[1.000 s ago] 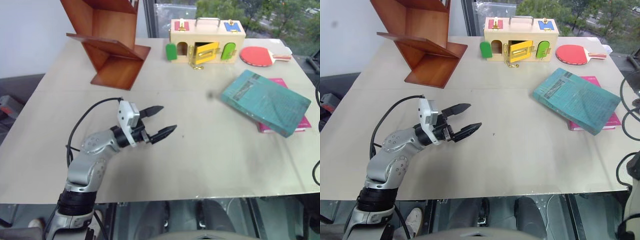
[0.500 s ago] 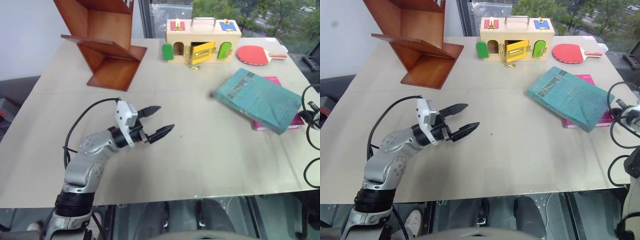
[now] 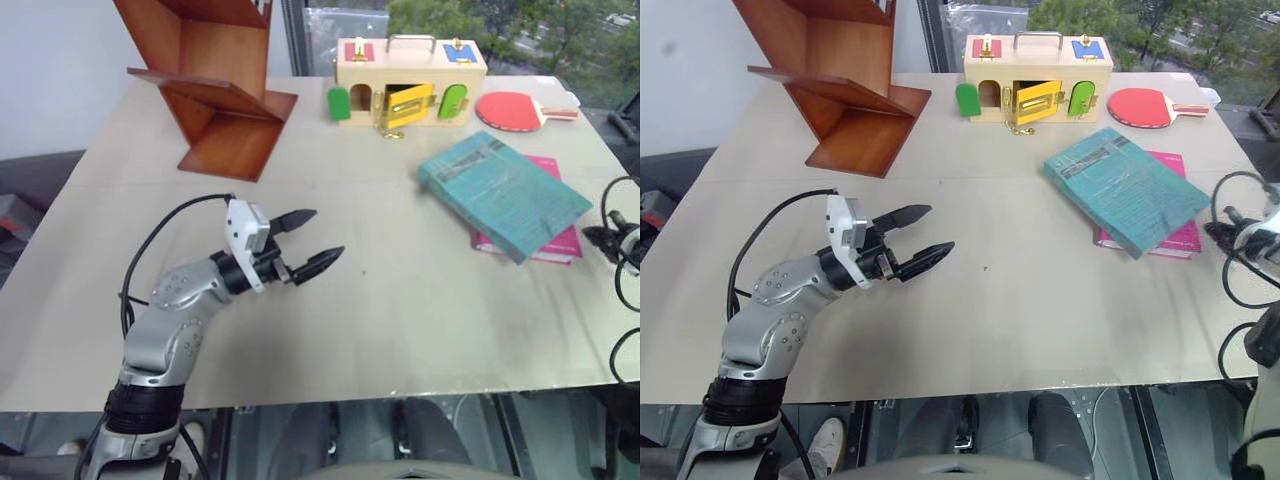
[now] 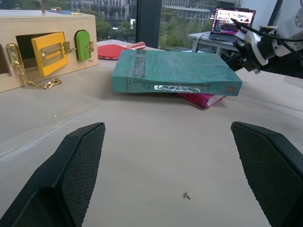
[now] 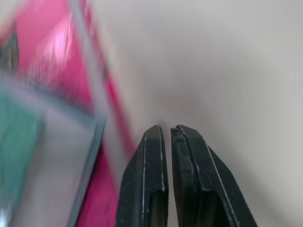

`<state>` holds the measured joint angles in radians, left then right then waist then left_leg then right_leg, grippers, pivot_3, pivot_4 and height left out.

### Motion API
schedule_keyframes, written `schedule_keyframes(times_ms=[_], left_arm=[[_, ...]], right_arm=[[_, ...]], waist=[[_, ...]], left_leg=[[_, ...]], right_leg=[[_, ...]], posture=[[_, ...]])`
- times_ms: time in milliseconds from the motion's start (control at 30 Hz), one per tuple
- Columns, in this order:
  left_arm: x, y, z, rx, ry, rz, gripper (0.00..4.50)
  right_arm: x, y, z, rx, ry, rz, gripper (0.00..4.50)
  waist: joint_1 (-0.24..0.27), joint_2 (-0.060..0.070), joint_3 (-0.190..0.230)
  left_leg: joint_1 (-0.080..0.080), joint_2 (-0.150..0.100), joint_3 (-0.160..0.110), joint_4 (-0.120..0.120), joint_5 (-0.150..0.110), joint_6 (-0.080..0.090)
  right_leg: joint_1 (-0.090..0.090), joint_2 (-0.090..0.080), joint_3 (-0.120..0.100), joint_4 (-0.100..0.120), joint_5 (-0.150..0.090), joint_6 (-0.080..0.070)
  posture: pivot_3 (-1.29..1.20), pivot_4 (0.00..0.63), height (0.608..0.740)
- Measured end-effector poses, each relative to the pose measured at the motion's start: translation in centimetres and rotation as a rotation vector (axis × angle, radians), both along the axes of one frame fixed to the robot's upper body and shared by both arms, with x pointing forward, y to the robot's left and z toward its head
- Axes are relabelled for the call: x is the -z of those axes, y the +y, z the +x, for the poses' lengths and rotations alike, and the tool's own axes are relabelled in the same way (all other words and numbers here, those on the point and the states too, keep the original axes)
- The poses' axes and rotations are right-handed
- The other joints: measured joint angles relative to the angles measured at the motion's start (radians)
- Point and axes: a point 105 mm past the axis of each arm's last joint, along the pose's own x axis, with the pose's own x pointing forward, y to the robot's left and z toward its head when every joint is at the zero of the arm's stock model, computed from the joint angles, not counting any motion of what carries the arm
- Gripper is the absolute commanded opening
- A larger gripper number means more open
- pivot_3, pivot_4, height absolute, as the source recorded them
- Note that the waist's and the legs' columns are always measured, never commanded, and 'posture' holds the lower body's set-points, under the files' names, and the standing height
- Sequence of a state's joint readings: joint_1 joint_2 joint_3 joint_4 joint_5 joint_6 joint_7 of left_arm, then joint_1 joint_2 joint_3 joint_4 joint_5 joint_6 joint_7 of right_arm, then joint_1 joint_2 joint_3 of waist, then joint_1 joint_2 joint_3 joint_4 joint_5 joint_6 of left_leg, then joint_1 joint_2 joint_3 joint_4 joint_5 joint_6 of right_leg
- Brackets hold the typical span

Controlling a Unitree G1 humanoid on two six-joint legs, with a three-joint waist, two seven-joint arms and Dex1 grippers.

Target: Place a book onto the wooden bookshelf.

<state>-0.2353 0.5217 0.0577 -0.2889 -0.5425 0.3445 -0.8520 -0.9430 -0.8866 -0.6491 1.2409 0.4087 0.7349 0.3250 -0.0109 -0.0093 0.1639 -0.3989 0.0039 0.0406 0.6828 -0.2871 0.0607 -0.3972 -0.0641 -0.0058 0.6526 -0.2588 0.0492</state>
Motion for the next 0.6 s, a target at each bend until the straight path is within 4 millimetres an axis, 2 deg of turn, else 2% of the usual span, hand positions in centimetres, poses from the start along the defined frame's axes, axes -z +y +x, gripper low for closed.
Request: schedule_keyframes(times_ms=[100, 267, 467, 600], left_arm=[[-0.1, 0.0, 0.0, 0.003, -0.003, 0.000, 4.50], [-0.5, -0.2, 0.2, 0.009, -0.017, -0.002, 4.50], [-0.2, 0.2, 0.2, -0.009, -0.006, -0.003, 4.50], [0.1, 0.4, 0.1, -0.020, 0.008, 0.000, 4.50]], right_arm=[[-0.1, -0.1, 0.3, 0.041, -0.028, 0.016, 0.35], [0.5, 2.3, 2.4, 0.029, -0.072, 0.057, 0.35], [1.7, 5.3, 3.6, -0.100, -0.079, 0.050, 0.35], [1.8, 6.3, 3.7, -0.183, -0.092, 0.042, 0.35]], waist=[[-0.002, 0.000, 0.000], [-0.006, 0.000, 0.000], [-0.003, 0.000, 0.000], [-0.003, 0.000, 0.000]], left_leg=[[0.000, 0.000, 0.001, 0.000, 0.000, 0.000], [0.002, 0.001, 0.002, 0.000, 0.000, 0.000], [0.000, 0.001, 0.002, 0.000, 0.000, 0.000], [0.001, 0.001, 0.002, 0.000, 0.000, 0.000]], right_leg=[[0.000, 0.000, 0.000, 0.000, 0.000, 0.000], [0.000, 0.001, 0.002, 0.001, 0.000, 0.000], [0.000, 0.000, 0.002, 0.000, 0.000, 0.000], [0.000, 0.000, 0.002, 0.000, 0.000, 0.000]], posture=[[0.00, 0.150, 0.740], [0.00, 0.150, 0.740], [0.00, 0.150, 0.740], [0.00, 0.150, 0.740]])
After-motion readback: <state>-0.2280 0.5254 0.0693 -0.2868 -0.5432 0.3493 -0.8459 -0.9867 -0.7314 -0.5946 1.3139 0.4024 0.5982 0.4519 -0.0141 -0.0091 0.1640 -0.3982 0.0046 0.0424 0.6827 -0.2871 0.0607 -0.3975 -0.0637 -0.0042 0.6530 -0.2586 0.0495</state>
